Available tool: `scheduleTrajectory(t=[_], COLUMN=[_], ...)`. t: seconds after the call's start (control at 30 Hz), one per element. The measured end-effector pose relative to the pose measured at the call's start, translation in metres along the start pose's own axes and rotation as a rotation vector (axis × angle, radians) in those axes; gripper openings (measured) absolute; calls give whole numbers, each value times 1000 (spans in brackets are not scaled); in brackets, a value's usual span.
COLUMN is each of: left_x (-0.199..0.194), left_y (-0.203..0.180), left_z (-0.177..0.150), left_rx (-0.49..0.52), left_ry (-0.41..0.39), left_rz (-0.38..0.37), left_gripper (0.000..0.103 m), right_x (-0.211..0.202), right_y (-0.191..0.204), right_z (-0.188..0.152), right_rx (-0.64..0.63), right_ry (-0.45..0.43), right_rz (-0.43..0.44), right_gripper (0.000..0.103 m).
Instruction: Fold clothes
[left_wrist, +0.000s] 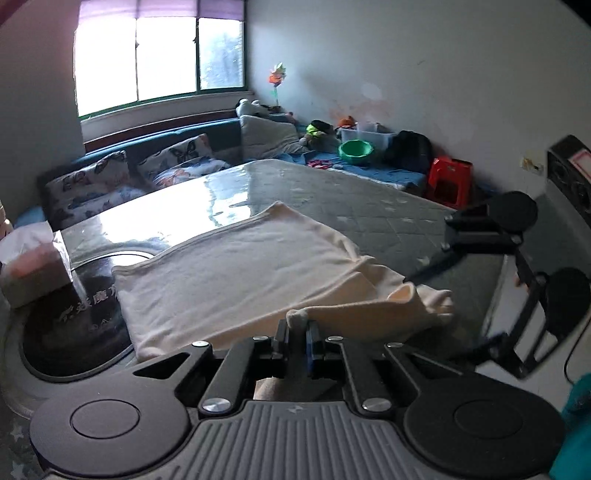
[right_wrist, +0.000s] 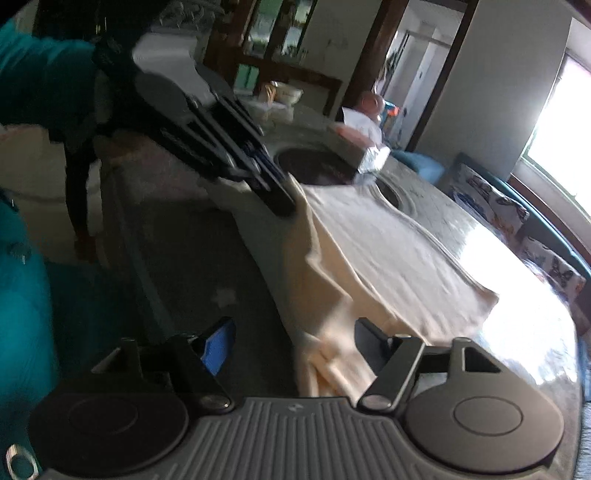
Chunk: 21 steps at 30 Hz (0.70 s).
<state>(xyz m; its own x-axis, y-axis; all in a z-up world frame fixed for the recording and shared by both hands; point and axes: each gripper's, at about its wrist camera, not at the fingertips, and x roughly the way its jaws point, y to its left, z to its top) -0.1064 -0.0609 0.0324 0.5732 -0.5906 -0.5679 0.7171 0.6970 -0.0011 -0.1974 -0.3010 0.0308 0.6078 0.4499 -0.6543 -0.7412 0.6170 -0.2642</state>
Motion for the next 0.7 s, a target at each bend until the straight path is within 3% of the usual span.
scheduleTrajectory(t=[0.1,0.17,0.2,0.23,0.33,0.57,0.7], left_x=[-4,-7,-9,-10,-20,-20,-15], left_y=[-1,-2,-3,-4,-9,-17,-12], left_z=[-5,-9,-11,-13,-23,-42,-46], left_rx=[8,16,20,24,68,165,172], left_ry=[4,7,8,9,11,38,39], left_rz=[2,5,7,9,51,104,154], left_gripper=[9,15,16,20,47,54,53], right_x=[13,19,19,19,19,17,12], right_y=[-5,-12,-16,-21,-33,-62,-64], right_z=[6,9,10,12,18,32,39], right_rx=[44,81,103,124,188,328,340], right_ry=[-5,4,5,7,10,4,-10], right_rz=[32,51,59,67,92,143,131], right_gripper=[52,23,20,19,14,13,12])
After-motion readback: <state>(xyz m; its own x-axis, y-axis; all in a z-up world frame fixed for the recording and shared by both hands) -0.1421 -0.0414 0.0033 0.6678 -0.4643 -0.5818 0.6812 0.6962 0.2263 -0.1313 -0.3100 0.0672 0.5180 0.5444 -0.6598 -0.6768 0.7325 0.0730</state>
